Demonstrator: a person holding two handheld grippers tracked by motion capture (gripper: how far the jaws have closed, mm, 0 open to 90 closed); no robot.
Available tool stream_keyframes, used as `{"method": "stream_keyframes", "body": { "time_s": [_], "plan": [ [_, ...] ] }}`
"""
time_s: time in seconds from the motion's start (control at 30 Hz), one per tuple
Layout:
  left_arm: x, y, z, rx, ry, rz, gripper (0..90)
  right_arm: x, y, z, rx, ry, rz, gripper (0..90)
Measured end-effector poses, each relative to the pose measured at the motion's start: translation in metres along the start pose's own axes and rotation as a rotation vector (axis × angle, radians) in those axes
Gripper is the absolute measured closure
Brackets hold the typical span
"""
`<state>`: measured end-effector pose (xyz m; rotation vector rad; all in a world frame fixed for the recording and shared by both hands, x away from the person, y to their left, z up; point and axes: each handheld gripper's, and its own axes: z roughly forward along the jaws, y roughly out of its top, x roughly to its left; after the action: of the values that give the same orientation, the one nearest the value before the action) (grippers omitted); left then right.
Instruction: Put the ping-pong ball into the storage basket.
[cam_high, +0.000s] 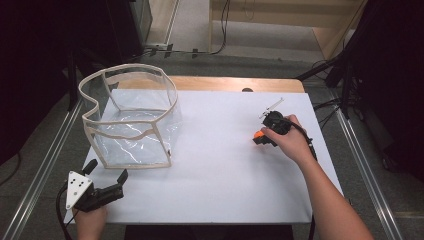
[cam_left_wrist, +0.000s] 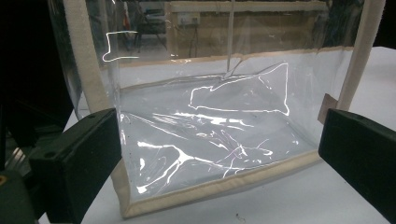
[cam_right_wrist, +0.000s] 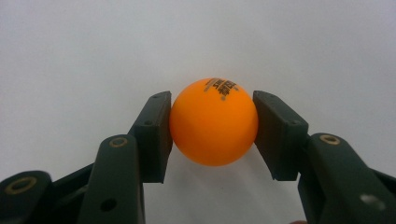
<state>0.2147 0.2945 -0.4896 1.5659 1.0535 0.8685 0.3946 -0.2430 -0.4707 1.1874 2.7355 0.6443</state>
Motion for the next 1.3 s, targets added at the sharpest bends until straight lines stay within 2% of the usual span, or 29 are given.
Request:
{"method": "stream_keyframes", "body": {
  "time_s": [1.3],
  "plan": [
    [0.0, 0.0, 0.0, 0.0, -0.002, -0.002, 0.0, 0.017, 0.028, -0.013, -0.012, 0.026, -0.081, 47.5]
  ]
}}
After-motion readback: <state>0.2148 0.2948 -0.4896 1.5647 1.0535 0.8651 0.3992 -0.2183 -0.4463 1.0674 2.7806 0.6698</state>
